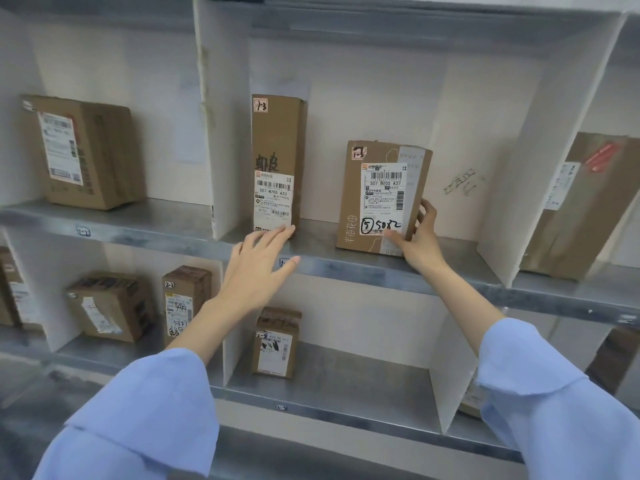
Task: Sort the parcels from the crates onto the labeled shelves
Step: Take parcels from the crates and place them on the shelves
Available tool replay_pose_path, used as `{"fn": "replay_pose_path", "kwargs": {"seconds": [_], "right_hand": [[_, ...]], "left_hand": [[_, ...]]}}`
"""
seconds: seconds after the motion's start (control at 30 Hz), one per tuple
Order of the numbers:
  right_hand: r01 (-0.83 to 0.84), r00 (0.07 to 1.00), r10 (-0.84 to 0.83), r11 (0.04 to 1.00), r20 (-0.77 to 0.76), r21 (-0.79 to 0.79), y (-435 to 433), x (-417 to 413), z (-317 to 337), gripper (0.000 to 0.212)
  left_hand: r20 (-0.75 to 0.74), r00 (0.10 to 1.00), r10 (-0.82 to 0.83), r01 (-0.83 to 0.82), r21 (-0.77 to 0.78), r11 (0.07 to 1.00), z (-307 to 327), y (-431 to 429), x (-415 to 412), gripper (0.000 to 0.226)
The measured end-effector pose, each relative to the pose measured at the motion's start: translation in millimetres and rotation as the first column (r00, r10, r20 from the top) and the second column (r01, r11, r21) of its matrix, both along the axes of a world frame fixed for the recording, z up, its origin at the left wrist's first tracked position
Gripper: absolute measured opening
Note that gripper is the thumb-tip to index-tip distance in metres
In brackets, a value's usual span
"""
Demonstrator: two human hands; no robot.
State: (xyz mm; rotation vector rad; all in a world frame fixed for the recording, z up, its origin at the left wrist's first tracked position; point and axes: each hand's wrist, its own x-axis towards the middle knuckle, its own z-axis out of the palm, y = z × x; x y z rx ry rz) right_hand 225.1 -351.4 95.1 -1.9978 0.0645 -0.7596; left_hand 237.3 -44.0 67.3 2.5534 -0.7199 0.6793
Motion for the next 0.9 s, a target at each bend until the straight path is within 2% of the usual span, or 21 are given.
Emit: {"fn": "replay_pose_path", "kwargs": {"seconds": [0.07, 0.17, 0.27, 0.37, 0.47, 0.6, 0.8, 0.9], "right_hand": [[0.025, 1.0, -0.025, 1.0, -0.004, 0.015, 0.4, -2.2, 0.1, 0.099], [0.168, 0.985, -0.169, 0.985, 0.019, 0.029, 8.6, -16.2, -2.0, 0.11], [0.234, 0.968, -0.23, 0.972, 0.104, -0.031, 23.8, -41.4, -8.1, 0.103], [0.288, 0.955, -0.264, 0.936, 0.135, -0.203, 39.4, -69.5, -15.0, 0.089], [0.33, 0.94, -0.34, 0.876, 0.035, -0.353, 55.7, -100.7, -23.0, 0.076], [0.337, 0.898, -0.428, 0.82, -0.104, -0.462, 77.0, -150.5, -35.8, 0.073], [0.372, 0.774, -0.591, 0.717, -0.23, -0.59, 88.9, -228.7, -56.9, 0.075], [0.383, 0.694, -0.664, 0.668, -0.279, -0.638, 84.9, -267.2, -64.9, 0.075]], "left_hand": [[-0.005, 1.0, -0.005, 0.005, -0.005, 1.0, 0.3, 3.1, -1.9, 0.066], [-0.019, 0.999, -0.028, 0.028, -0.01, 1.0, 0.0, 9.1, -5.9, 0.066], [-0.034, 0.997, -0.063, 0.063, -0.009, 0.998, -0.8, 12.6, -12.7, 0.058], [-0.057, 0.992, -0.114, 0.114, -0.01, 0.993, -2.4, 13.3, -26.6, 0.057], [-0.053, 0.983, -0.178, 0.178, -0.002, 0.984, -7.1, 14.5, -44.0, 0.058], [-0.068, 0.97, -0.234, 0.238, 0.057, 0.97, -15.8, 14.7, -71.4, 0.065], [-0.089, 0.939, -0.332, 0.341, 0.111, 0.934, -30.3, -2.0, -118.0, 0.079], [-0.101, 0.91, -0.401, 0.412, 0.123, 0.903, -36.3, -23.2, -139.6, 0.072]]}}
